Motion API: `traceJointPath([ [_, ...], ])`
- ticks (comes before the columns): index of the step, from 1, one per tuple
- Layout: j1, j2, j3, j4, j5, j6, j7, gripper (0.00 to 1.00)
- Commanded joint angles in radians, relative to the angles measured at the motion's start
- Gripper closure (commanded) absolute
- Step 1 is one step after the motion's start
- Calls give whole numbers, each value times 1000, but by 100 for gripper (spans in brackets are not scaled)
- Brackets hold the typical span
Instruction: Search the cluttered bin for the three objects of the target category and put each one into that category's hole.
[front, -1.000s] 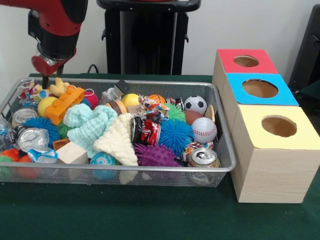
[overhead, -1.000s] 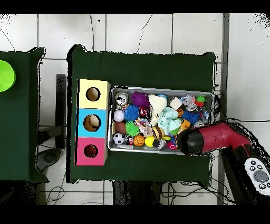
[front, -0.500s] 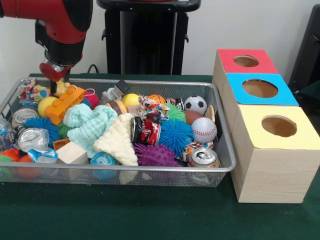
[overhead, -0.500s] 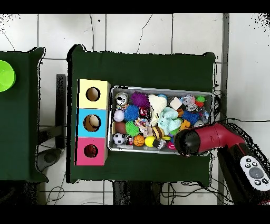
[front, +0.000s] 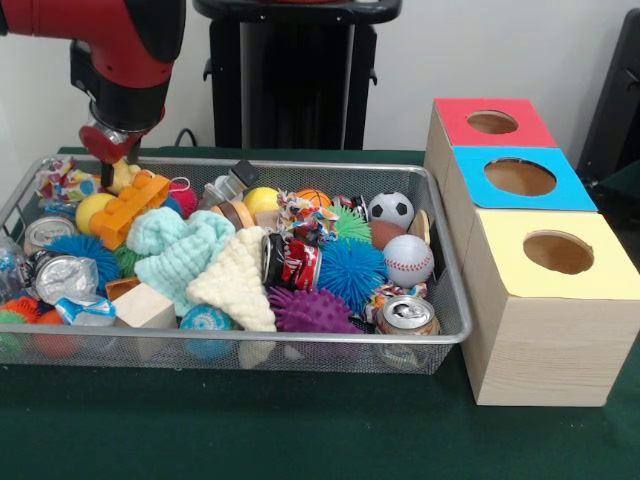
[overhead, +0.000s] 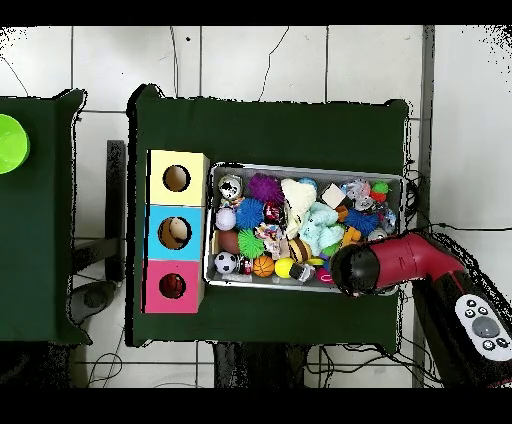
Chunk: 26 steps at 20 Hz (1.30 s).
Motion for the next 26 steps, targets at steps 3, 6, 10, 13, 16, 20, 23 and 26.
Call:
traceJointPath([
  [3, -9, 90, 10, -4, -17, -74, -87, 0],
  [6, -5, 76, 36, 9, -26, -80, -146, 0],
  [10, -18, 44, 61, 47, 50, -67, -113, 0],
  [13, 0, 9, 67, 62, 73, -40, -106, 0],
  [16, 19, -39, 59, 85, 101, -22, -67, 0],
  [20, 41, -118, 59, 125, 149, -1, -44, 0],
  [23, 36, -175, 96, 168, 196, 0, -93, 0],
  [26, 34, -219, 121, 202, 255, -13, -73, 0],
])
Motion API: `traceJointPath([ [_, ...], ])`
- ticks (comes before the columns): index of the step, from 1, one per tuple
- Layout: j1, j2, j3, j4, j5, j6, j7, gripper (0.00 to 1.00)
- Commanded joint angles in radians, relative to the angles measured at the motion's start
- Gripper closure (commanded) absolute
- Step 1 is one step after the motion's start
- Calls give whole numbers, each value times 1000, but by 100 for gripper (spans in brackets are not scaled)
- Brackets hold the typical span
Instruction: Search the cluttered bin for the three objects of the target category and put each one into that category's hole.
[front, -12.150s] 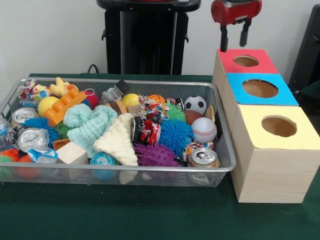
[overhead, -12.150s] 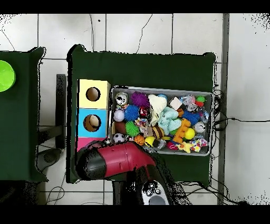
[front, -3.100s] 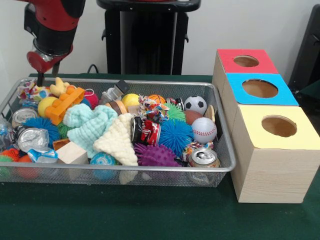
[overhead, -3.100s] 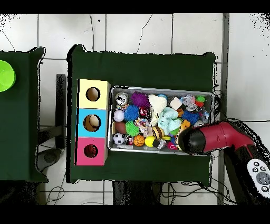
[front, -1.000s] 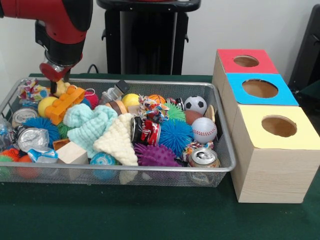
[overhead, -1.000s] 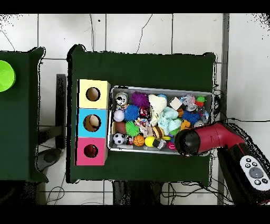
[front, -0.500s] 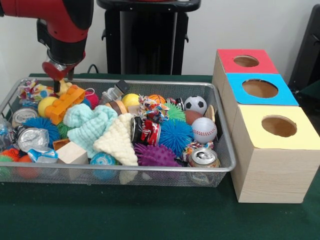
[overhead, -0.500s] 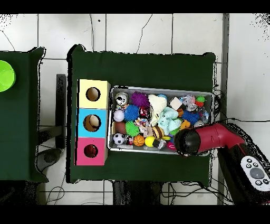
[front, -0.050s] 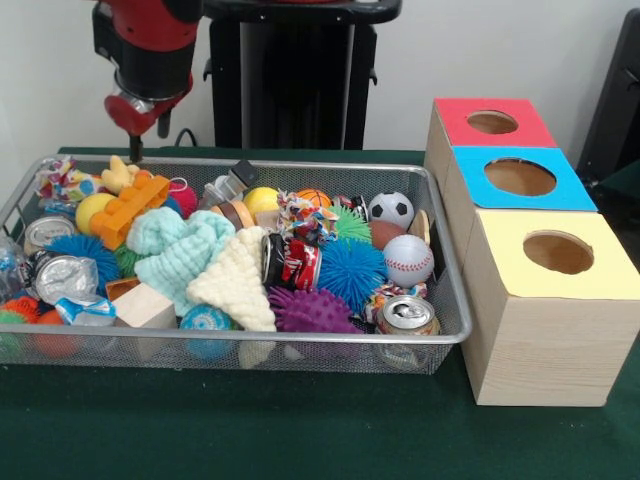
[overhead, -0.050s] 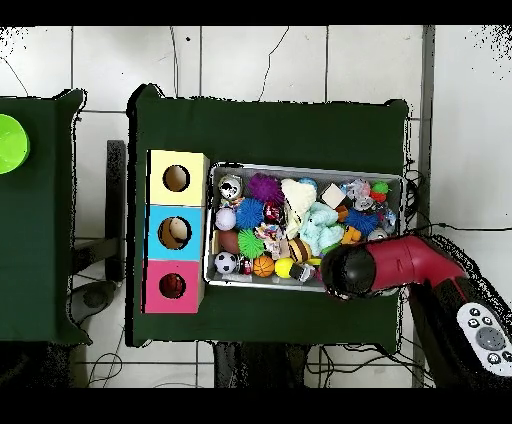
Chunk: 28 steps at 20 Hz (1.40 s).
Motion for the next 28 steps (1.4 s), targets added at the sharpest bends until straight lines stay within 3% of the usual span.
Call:
traceJointPath([
  [1, 18, -120, 107, 118, 109, -9, -73, 0],
  [7, 44, -121, 93, 91, 104, -5, -78, 0],
  [13, 49, -107, 51, 72, 25, -6, -103, 0],
  [20, 67, -44, -24, 19, -106, -4, -65, 0],
  [28, 109, -12, -52, -35, -171, 14, -20, 0],
])
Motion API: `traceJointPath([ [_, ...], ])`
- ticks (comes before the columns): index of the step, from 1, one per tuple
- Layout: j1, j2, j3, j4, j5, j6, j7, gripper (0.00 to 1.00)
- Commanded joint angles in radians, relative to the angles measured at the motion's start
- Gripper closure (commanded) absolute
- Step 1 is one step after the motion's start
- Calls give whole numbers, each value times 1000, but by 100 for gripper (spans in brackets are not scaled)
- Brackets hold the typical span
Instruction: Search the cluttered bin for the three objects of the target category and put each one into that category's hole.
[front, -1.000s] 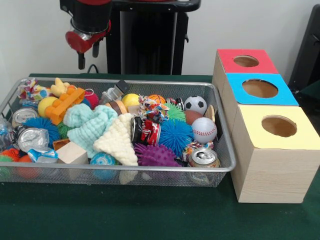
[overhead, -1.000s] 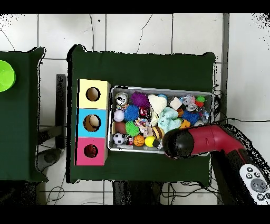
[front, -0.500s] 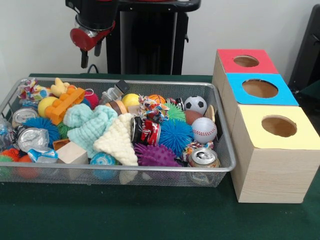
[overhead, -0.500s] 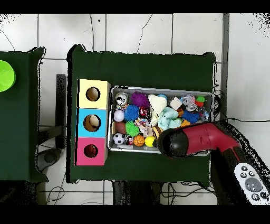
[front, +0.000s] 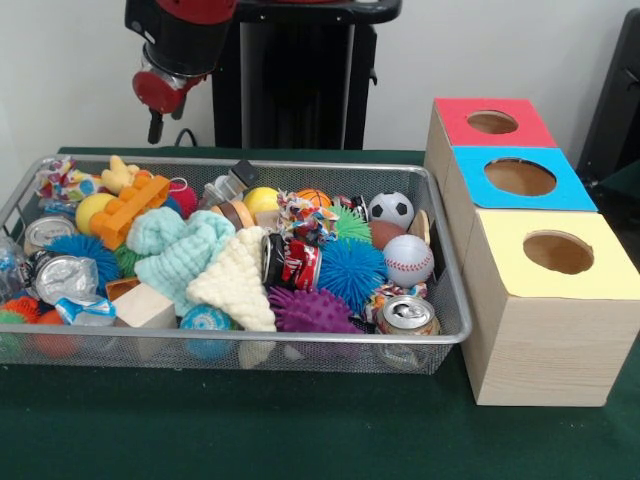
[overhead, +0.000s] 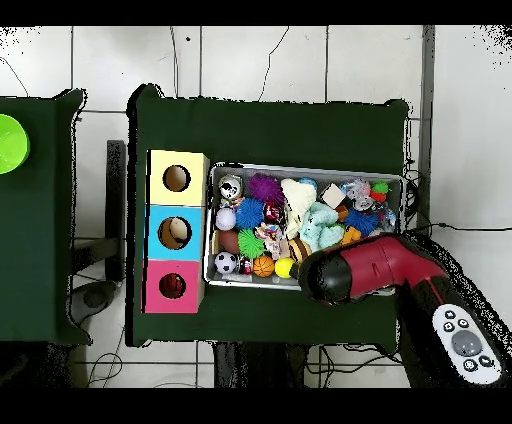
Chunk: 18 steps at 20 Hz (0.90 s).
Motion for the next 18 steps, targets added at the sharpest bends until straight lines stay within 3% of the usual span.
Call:
traceJointPath([
  [1, 34, 55, -45, -94, -112, 10, -14, 0],
  [8, 37, 82, -56, -120, -125, -13, -12, 0],
  [14, 53, 129, -77, -165, -180, -38, -3, 0],
  [18, 43, 127, -72, -165, -180, -51, -42, 0],
])
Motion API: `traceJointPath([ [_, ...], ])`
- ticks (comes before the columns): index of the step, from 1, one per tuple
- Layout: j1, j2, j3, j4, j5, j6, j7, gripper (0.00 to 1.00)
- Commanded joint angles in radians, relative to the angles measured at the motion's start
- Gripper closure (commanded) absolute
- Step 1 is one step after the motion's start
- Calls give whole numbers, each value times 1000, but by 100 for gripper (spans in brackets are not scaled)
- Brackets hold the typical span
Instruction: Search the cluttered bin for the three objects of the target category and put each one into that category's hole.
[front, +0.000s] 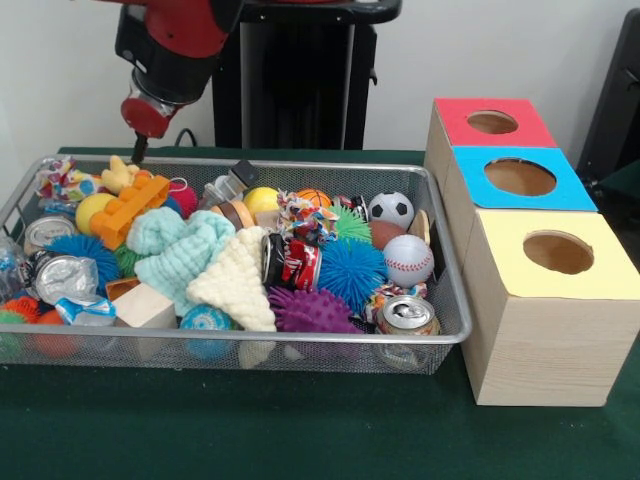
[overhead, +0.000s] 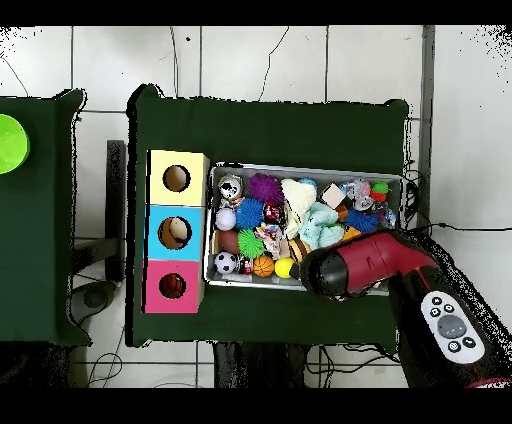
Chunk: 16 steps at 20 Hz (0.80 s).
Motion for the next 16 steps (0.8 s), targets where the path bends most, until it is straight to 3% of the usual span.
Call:
traceJointPath([
  [1, 3, 45, -21, -97, -90, -52, -35, 0],
  [5, 1, 62, -32, -113, -103, -71, -7, 0],
  [16, -26, 114, 12, -114, -94, -125, -79, 0],
])
